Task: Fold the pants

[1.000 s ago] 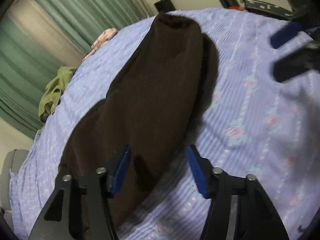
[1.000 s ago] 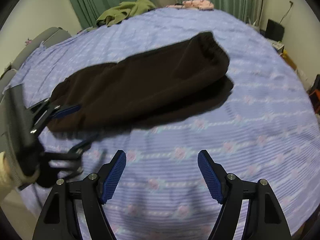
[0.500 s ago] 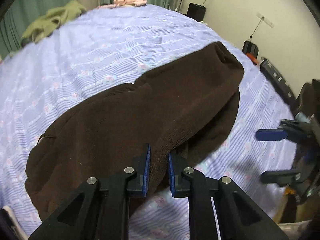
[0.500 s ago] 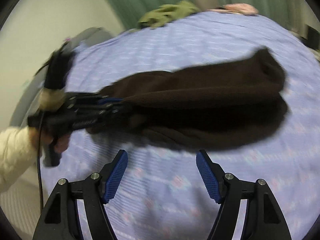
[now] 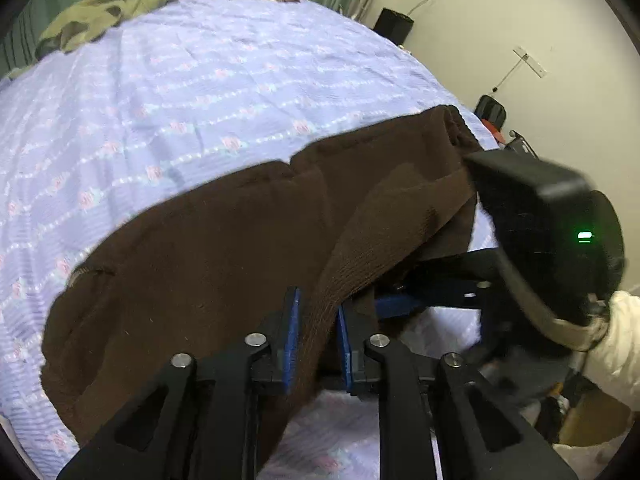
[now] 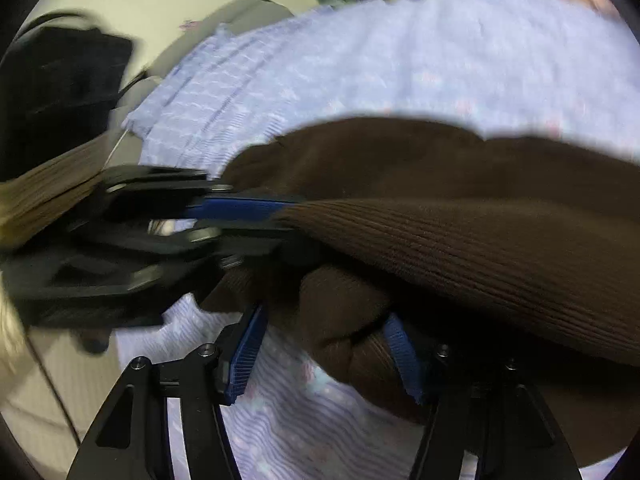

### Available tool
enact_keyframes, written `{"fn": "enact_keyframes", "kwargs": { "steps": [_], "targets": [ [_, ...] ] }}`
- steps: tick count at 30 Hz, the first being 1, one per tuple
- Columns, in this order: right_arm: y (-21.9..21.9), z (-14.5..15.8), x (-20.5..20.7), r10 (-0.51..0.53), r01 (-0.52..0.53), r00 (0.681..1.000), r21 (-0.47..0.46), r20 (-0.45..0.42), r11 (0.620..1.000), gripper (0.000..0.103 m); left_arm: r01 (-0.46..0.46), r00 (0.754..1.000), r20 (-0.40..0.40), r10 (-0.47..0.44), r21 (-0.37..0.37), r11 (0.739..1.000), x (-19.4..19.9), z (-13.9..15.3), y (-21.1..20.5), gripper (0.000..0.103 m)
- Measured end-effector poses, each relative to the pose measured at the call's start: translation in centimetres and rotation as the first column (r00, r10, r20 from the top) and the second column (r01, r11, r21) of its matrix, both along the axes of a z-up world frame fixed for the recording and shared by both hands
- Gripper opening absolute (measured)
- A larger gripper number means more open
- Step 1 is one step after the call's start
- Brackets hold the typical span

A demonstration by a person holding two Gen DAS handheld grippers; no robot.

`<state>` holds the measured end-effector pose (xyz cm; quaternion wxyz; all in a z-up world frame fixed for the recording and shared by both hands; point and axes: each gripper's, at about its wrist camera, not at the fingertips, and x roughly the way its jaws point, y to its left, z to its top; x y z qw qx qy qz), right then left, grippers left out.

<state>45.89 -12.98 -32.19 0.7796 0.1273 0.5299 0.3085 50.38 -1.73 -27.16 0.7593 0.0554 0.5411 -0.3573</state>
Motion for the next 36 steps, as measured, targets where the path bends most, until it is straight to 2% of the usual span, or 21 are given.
{"fn": "enact_keyframes", "kwargs": {
  "steps": [2,3,4,5,7,9,10,13,17,20,22,24,27,30,33,35,36],
  "targets": [
    [-0.4,-0.7,-1.2,-0.036,0.036,0.999,0.016,-0.028,0.999,0.035,0.001,1.0,-0.027,-0.001,0.0,1.0,-0.5,0.2,0.5,0.043],
    [-0.9,-0.7,-1.8,-0.054,0.056,0.998,0.041,-0.04,0.998,0.034,-0.006,1.0,-0.026,0.006,-0.008,1.0,-1.0,0.5,1.1,0.06],
    [-1.2,-0.6,-2.9,-0.083,0.085,0.996,0.053,-0.043,0.995,0.029,-0.022,1.0,-0.004,0.022,-0.014,1.0,-1.4,0.9,1.9,0.067],
    [-1.3,-0.5,-3.8,-0.099,0.1,0.994,0.036,-0.037,0.994,0.02,-0.048,0.998,0.033,0.048,-0.021,0.999,-1.8,1.4,2.9,0.068],
    [-1.3,-0.5,-5.4,-0.14,0.14,0.99,-0.01,-0.03,0.99,0.017,-0.118,0.988,0.094,0.118,-0.004,0.993,-1.6,2.1,5.6,0.073],
    [-1.2,-0.9,-6.7,-0.202,0.202,0.977,-0.018,-0.061,0.979,0.017,-0.186,0.975,0.129,0.182,0.025,0.982,-0.6,2.0,7.9,0.073],
    [-1.0,-1.0,-7.0,-0.222,0.22,0.973,-0.036,-0.065,0.975,0.017,-0.227,0.965,0.145,0.216,0.063,0.972,0.4,1.7,9.2,0.073],
    [0.1,-0.2,-7.4,-0.305,0.3,0.952,-0.093,-0.035,0.949,0.017,-0.305,0.942,0.192,0.275,0.149,0.941,2.3,0.3,11.9,0.073],
    [1.6,0.3,-6.9,-0.33,0.326,0.944,-0.18,0.01,0.928,0.017,-0.286,0.955,0.139,0.264,0.181,0.941,3.2,-2.3,12.9,0.073],
    [1.6,-0.1,-6.4,-0.332,0.325,0.943,-0.188,-0.009,0.927,0.017,-0.306,0.95,0.13,0.284,0.216,0.927,4.4,-4.6,12.9,0.072],
    [1.4,-0.6,-6.1,-0.337,0.325,0.941,-0.183,-0.036,0.928,0.018,-0.323,0.945,0.125,0.301,0.231,0.918,4.4,-5.5,12.5,0.045],
    [1.5,-0.6,-5.7,-0.344,0.331,0.938,-0.175,-0.05,0.927,0.018,-0.37,0.926,0.178,0.333,0.25,0.895,4.4,-4.6,12.3,0.026],
    [1.2,0.0,-6.1,-0.343,0.332,0.939,-0.18,-0.029,0.926,0.018,-0.417,0.894,0.282,0.348,0.241,0.877,4.4,-2.3,12.3,0.024],
    [1.9,0.1,-6.1,-0.346,0.338,0.938,-0.206,-0.006,0.919,0.016,-0.406,0.901,0.303,0.311,0.334,0.851,5.6,-3.6,11.9,0.023],
    [2.6,-0.2,-6.1,-0.354,0.34,0.935,-0.241,-0.016,0.909,0.015,-0.412,0.899,0.32,0.299,0.39,0.823,6.2,-5.5,11.5,0.023],
    [3.0,-0.8,-6.2,-0.353,0.334,0.935,-0.255,-0.03,0.907,0.015,-0.407,0.9,0.34,0.273,0.426,0.808,6.3,-6.2,10.7,0.027],
    [2.7,-0.9,-6.3,-0.353,0.333,0.935,-0.256,-0.036,0.907,0.015,-0.407,0.898,0.354,0.261,0.442,0.8,6.2,-6.3,10.6,0.034]
  ]
}}
